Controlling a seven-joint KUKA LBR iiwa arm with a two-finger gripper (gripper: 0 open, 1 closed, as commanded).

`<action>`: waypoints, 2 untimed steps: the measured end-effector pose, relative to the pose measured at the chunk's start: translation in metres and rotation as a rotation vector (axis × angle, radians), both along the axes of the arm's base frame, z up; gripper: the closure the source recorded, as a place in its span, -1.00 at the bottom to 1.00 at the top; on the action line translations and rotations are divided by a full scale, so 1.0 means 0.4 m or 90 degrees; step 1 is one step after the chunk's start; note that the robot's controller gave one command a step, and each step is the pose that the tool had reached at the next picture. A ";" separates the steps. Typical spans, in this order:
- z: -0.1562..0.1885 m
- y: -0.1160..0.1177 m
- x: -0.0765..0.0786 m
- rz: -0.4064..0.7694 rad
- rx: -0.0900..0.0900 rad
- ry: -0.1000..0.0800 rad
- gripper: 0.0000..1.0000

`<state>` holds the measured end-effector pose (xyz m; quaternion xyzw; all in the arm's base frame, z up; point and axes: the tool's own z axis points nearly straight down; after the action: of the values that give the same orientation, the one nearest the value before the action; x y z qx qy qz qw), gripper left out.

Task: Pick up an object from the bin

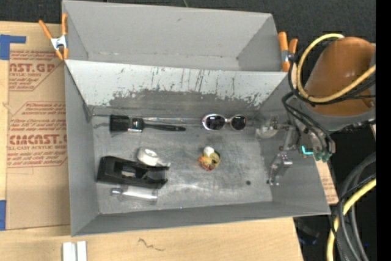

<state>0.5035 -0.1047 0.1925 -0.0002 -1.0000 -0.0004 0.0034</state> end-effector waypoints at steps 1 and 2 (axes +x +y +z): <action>0.010 0.001 0.005 0.001 -0.001 -0.005 -1.00; -0.073 0.127 0.097 0.069 -0.001 -0.007 -1.00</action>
Offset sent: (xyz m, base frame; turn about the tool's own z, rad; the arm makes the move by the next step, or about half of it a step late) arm 0.0559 0.0774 -0.0474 -0.1642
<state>0.5424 -0.0540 0.1631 0.0538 -0.9986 0.0006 -0.0024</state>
